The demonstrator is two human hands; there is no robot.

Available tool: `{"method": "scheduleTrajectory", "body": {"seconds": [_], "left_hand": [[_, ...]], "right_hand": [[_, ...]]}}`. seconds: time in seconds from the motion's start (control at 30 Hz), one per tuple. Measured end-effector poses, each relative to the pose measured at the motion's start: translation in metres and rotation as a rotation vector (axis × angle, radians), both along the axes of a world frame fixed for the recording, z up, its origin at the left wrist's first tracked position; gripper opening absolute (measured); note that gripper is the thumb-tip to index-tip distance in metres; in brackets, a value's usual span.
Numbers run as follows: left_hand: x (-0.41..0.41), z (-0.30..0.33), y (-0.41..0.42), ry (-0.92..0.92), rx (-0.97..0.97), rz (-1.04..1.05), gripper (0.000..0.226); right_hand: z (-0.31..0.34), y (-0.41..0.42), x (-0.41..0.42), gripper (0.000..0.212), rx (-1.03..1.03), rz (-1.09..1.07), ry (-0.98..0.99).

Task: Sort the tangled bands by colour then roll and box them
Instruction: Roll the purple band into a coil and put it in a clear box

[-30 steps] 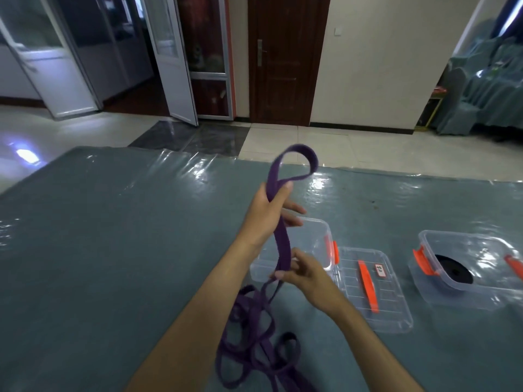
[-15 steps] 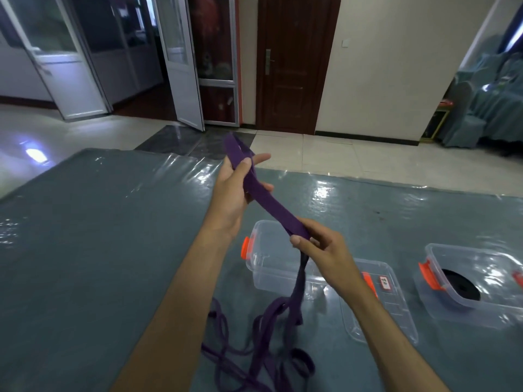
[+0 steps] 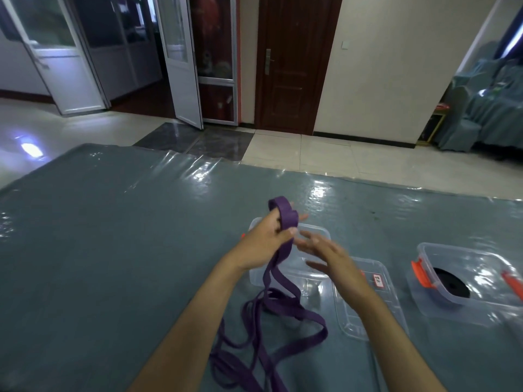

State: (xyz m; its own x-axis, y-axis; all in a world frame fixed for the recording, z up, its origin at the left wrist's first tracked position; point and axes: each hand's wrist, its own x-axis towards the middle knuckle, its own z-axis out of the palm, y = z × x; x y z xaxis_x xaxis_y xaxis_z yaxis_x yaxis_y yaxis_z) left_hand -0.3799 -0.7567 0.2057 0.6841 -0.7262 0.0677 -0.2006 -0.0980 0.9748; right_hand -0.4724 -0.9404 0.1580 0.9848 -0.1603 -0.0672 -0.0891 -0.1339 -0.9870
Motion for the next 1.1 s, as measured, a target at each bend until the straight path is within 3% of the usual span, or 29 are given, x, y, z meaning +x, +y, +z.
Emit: {"method": "scheduleTrajectory", "body": {"seconds": [0.13,0.23,0.37,0.43,0.53,0.7,0.8,0.93,1.1], "left_hand": [[-0.016,-0.022,0.001,-0.077,0.088,-0.163,0.065],[-0.022,-0.036,0.004,-0.030,0.154,-0.244,0.098],[-0.019,-0.059,0.014,0.062,0.207,-0.162,0.105],[-0.014,-0.070,0.022,0.081,0.214,-0.100,0.100],[-0.012,-0.079,0.029,0.051,0.194,0.025,0.070],[-0.017,-0.062,0.013,0.087,-0.116,0.146,0.048],[-0.015,-0.048,0.004,0.019,-0.227,0.159,0.036],[-0.007,-0.043,-0.002,-0.010,-0.245,0.158,0.036],[0.001,-0.044,-0.003,-0.121,-0.161,0.182,0.043]], "right_hand": [[0.022,0.005,0.009,0.069,0.357,-0.073,-0.012],[0.031,0.012,0.013,0.060,0.464,-0.132,-0.042],[0.026,0.013,0.014,0.048,0.417,-0.307,-0.069],[0.021,0.015,0.013,0.036,0.319,-0.305,-0.081],[0.013,0.021,0.009,0.028,0.245,-0.260,-0.118],[0.008,0.030,0.003,0.028,0.192,-0.079,-0.189],[0.010,0.031,0.002,0.019,0.189,-0.081,-0.264],[0.020,0.018,0.000,0.024,-0.061,-0.173,-0.351],[0.024,0.001,-0.006,0.035,0.058,-0.048,-0.229]]}}
